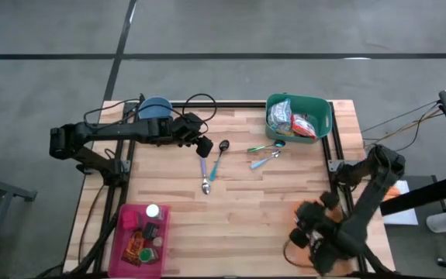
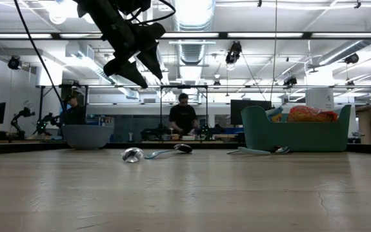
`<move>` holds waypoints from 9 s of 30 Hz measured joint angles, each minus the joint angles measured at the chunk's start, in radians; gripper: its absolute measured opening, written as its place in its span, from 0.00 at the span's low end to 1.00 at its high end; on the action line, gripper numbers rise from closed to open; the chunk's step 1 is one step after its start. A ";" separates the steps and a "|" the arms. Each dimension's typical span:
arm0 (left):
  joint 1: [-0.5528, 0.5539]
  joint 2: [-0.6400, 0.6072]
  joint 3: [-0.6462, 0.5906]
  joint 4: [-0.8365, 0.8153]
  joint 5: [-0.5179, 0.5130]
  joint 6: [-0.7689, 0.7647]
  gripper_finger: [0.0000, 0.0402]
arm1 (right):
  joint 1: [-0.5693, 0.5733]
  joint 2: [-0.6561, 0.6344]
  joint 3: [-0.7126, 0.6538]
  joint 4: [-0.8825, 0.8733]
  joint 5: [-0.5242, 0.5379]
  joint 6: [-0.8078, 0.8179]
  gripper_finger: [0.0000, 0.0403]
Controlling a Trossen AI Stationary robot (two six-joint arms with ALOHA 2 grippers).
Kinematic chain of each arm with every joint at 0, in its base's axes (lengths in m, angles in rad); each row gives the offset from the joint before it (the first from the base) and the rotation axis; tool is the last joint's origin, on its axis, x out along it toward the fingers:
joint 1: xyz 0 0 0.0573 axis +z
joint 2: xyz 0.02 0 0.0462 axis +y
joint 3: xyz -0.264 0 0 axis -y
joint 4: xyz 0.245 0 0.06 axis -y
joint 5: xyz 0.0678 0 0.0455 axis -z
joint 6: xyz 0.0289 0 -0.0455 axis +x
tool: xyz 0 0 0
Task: Pick & Place Food Item
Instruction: Put the light blue spoon into the orange bin
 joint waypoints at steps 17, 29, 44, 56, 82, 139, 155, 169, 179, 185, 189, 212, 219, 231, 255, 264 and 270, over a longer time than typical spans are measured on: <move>0.000 0.000 0.000 0.000 0.000 0.000 0.70 | -0.523 -0.393 -0.384 0.590 -0.172 -1.061 0.33; 0.000 0.000 0.000 0.000 0.000 0.000 0.70 | -0.851 -0.453 -0.535 0.783 -0.349 -1.822 0.33; 0.000 0.000 0.000 0.003 0.000 0.000 0.70 | -1.137 -0.275 -0.565 0.868 -0.453 -2.116 0.33; 0.000 0.000 0.000 0.003 0.000 0.000 0.70 | -1.192 -0.100 -0.495 0.868 -0.482 -2.221 0.33; 0.000 0.000 0.000 0.003 0.000 0.000 0.70 | -1.260 -0.005 -0.487 0.867 -0.557 -2.269 0.33; 0.000 0.000 0.000 0.002 0.000 0.000 0.70 | -1.172 -0.054 -0.332 0.733 -0.558 -2.062 0.03; 0.000 0.000 0.000 0.002 0.000 0.000 0.70 | -1.141 -0.060 -0.303 0.680 -0.586 -1.988 0.03; 0.000 0.000 0.000 0.003 0.000 0.000 0.70 | -1.141 -0.060 -0.406 0.753 -0.583 -1.835 0.03; 0.000 0.000 0.000 0.003 0.000 0.000 0.70 | -1.141 -0.060 -0.422 0.797 -0.583 -1.815 0.15; 0.000 0.000 0.000 0.003 0.000 0.000 0.70 | -1.141 -0.061 -0.423 0.822 -0.576 -1.810 0.28; 0.000 0.000 0.000 0.003 0.000 0.000 0.70 | -1.141 -0.061 -0.423 0.846 -0.576 -1.800 0.33; 0.000 0.000 0.000 0.003 0.000 0.000 0.70 | -1.114 -0.061 -0.423 1.083 -0.637 -1.855 0.45; 0.000 0.000 0.000 0.002 0.000 0.000 0.70 | -1.101 -0.059 -0.423 1.154 -0.637 -1.846 0.45; 0.000 0.000 0.000 0.002 0.000 0.000 0.70 | -1.069 -0.056 -0.533 1.336 -0.629 -1.906 0.45; 0.000 0.000 0.000 0.003 0.000 0.000 0.70 | -1.069 -0.036 -0.667 1.554 -0.628 -1.906 0.45; 0.000 0.000 0.000 0.001 0.000 0.000 0.70 | -1.069 0.054 -0.655 1.583 -0.632 -1.901 0.45; 0.000 0.000 0.000 0.000 0.000 0.000 0.70 | -1.069 0.053 -0.654 1.565 -0.631 -1.901 0.45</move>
